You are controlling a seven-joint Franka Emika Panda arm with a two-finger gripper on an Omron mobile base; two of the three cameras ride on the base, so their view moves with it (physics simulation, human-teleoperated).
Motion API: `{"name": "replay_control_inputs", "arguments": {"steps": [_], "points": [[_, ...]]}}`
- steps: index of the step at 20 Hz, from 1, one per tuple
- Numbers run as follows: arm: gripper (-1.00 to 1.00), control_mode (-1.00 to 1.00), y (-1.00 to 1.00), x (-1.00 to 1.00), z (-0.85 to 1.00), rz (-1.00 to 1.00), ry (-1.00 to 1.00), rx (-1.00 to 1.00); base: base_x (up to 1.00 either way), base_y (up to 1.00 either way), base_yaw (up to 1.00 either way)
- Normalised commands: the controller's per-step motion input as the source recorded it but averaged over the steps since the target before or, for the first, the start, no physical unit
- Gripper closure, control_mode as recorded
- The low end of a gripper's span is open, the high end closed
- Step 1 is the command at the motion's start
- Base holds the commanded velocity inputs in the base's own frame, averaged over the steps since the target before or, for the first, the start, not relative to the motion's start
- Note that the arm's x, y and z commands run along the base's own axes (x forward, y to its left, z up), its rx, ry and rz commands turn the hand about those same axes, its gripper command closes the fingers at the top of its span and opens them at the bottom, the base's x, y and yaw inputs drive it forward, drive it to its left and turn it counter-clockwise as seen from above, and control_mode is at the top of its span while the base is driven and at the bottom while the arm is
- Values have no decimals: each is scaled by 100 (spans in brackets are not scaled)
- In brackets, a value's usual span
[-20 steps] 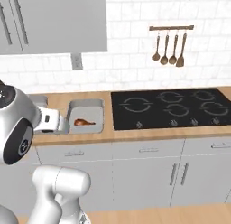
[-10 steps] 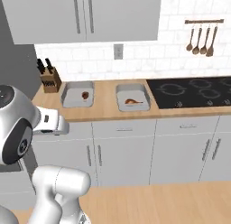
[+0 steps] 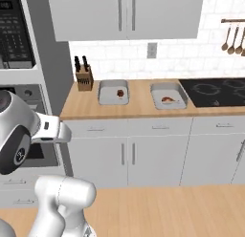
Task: Place one potato and one chicken drumstick in each tupperware on the nearby counter, to pack two identical lunches.
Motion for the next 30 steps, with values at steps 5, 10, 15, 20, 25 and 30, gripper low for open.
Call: {"name": "replay_control_inputs", "arguments": {"steps": [5, 10, 15, 20, 25, 30], "points": [[-100, 100, 0, 0, 0, 0, 0, 0, -100, 83, 0], [-100, 100, 0, 0, 0, 0, 0, 0, -100, 23, -12], [-100, 100, 0, 0, 0, 0, 0, 0, -67, 90, -3], [-100, 100, 0, 0, 0, 0, 0, 0, -2, 100, 48], [-100, 100, 0, 0, 0, 0, 0, 0, 0, 92, 72], [-100, 100, 0, 0, 0, 0, 0, 0, -64, 89, 43]]}}
